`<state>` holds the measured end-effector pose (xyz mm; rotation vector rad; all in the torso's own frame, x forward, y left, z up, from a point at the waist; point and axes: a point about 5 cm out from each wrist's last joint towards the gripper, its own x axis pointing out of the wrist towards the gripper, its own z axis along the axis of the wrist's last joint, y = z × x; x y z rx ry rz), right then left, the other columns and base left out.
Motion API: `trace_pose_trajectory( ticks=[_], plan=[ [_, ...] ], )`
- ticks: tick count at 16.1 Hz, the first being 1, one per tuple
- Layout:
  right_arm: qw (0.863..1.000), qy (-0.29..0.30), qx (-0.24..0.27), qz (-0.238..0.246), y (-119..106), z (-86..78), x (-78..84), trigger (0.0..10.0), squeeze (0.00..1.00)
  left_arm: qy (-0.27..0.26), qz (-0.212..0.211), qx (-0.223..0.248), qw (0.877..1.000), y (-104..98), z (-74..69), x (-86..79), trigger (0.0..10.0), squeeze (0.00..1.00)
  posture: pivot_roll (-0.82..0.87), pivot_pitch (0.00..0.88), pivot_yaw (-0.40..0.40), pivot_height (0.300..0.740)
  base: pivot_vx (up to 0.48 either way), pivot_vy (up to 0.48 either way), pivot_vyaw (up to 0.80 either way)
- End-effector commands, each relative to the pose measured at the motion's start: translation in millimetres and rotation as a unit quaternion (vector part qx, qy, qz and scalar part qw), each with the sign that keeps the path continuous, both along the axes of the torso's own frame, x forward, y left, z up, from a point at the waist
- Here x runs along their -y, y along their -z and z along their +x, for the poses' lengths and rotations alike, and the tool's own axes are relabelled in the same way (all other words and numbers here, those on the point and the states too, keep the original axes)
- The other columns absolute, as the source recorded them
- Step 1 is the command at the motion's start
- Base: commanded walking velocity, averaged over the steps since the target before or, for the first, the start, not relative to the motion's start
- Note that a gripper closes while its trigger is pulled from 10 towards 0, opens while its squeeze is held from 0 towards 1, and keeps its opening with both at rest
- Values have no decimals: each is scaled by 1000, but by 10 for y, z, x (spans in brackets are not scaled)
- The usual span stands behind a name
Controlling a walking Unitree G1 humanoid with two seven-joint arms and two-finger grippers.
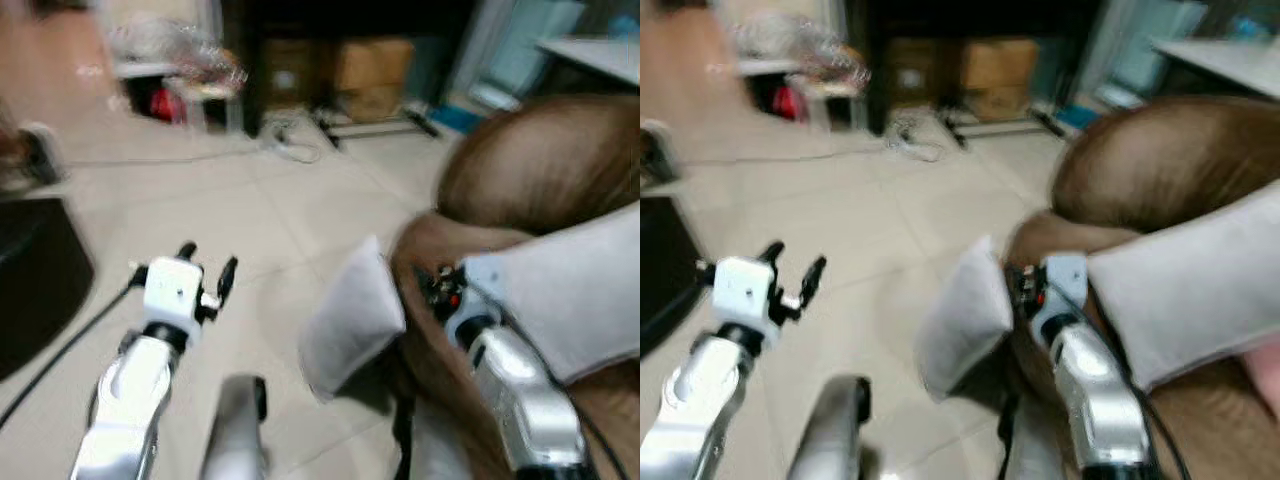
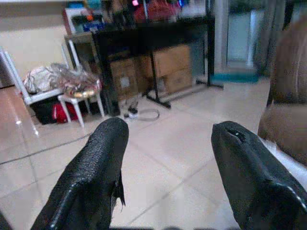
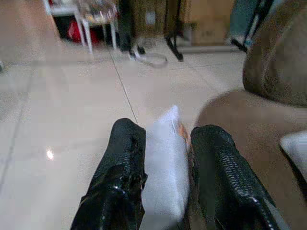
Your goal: Move the pillow to the sofa from floor
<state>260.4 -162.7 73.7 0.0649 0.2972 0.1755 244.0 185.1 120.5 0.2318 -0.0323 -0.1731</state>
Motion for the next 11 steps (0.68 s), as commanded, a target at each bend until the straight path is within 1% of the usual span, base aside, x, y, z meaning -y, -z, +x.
trace_pose_trajectory(
  ticks=[1, 2, 4, 9, 11],
  plan=[
    [1000, -6, 21, -4, -109, 78, -9, 10000, 0, 6, -1, 4, 1000, -13, -17, 15, 10000, 0, 43, 0, -83, 571, 307, 0, 781],
    [1000, -5, 19, 0, -102, 78, -10, 10000, 0, 6, -2, 4, 1000, -10, -20, 14, 10000, 0, 44, 0, -87, 571, 311, 0, 587],
    [1000, -4, 13, 7, -85, 74, -9, 10000, 0, 5, -3, 3, 1000, -5, -30, 13, 10000, 0, 46, 0, -90, 571, 309, 0, 0],
    [1000, -19, 14, -4, -85, 92, -29, 10000, 0, 3, -4, 3, 1000, 4, -47, 3, 10000, 0, 54, 0, -100, 571, 313, 0, 0],
    [1000, -17, 13, 0, -78, 95, -36, 10000, 0, 2, -4, 4, 1000, 3, -53, -6, 10000, 0, 56, 0, -102, 571, 315, 0, 0]
  ],
)
